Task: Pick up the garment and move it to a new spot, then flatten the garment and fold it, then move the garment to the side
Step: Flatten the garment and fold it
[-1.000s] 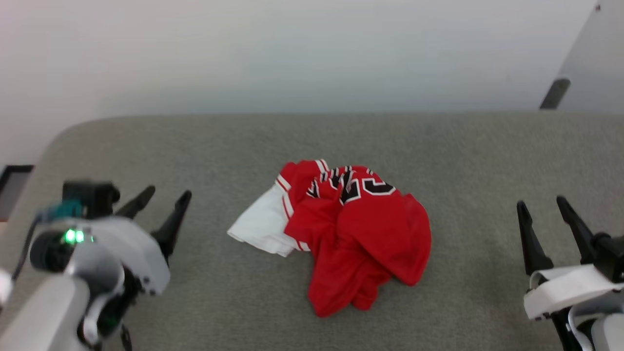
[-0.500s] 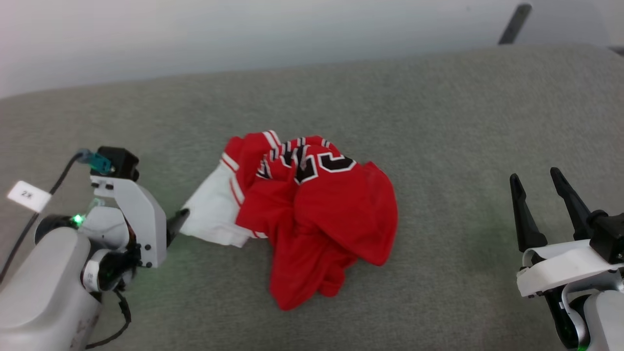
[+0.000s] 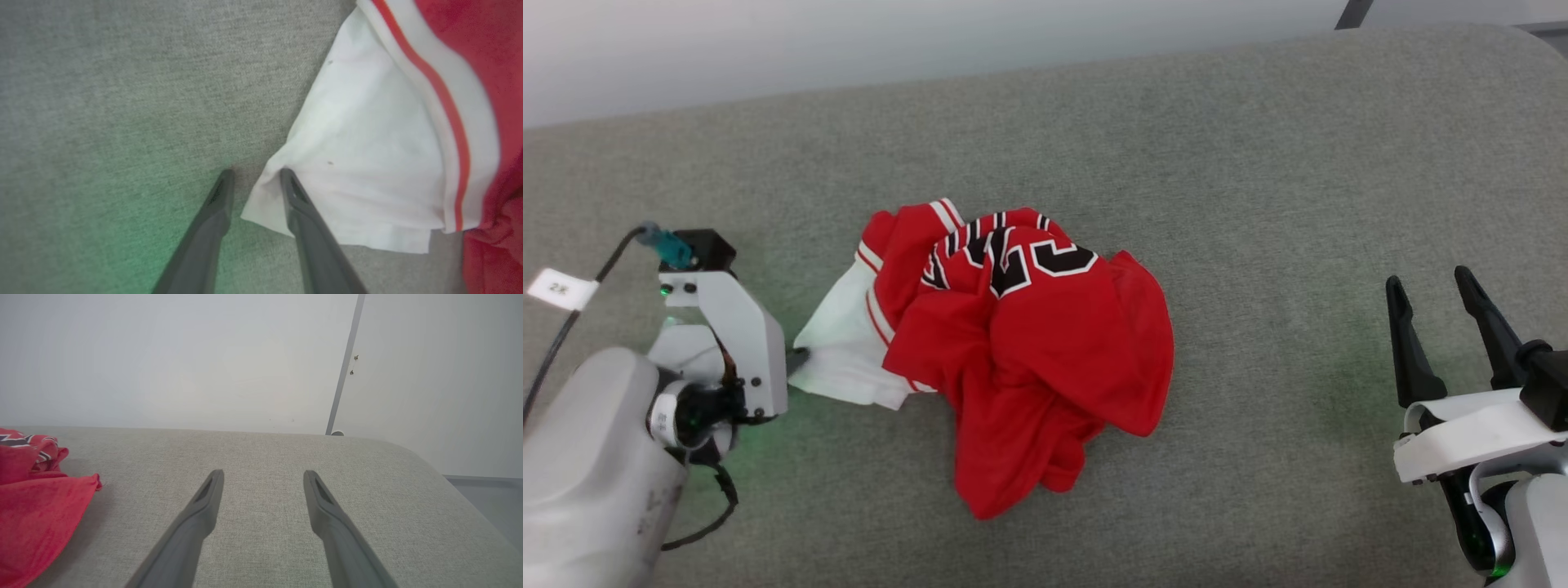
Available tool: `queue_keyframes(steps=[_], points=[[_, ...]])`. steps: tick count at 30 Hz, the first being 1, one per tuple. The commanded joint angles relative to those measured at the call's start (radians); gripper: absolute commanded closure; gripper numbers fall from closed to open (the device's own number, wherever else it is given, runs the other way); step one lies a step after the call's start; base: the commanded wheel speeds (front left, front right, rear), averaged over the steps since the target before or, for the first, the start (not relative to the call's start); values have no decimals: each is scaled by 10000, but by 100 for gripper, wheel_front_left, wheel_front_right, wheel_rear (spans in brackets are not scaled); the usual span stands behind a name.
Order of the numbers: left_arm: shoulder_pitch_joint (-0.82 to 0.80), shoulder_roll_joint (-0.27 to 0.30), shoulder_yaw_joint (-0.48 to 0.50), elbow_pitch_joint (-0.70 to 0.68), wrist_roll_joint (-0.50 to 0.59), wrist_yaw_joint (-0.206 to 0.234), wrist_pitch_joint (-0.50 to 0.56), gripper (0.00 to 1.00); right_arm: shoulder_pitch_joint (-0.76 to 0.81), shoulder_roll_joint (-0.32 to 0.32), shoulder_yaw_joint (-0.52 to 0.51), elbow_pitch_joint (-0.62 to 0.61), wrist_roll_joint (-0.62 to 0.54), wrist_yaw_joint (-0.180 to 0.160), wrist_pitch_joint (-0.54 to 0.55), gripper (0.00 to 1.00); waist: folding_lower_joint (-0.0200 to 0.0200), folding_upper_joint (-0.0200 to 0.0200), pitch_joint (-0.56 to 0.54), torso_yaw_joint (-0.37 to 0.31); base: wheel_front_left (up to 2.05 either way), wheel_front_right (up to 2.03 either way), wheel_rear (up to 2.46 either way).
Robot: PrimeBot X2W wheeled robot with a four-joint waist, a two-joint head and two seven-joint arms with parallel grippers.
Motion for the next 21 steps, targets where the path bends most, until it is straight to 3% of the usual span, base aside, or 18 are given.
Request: queue_keyframes(steps=[1,8,21], points=[[503,-311,-325,339,-33,21,358,100,-72,-34,-24,18,-11,-3,-53,0,0,0,-17,37,0,0,0],[149,-309,-207,323,-144,-90,217,100,-51,19,-87,27,-124,-3,-68,0,0,0,-153,255,0,0,0],[837,1289,454,-570,-144,391,-78,100,177,-91,-201,-3,-129,-3,63,0,0,0,-420,749,0,0,0]])
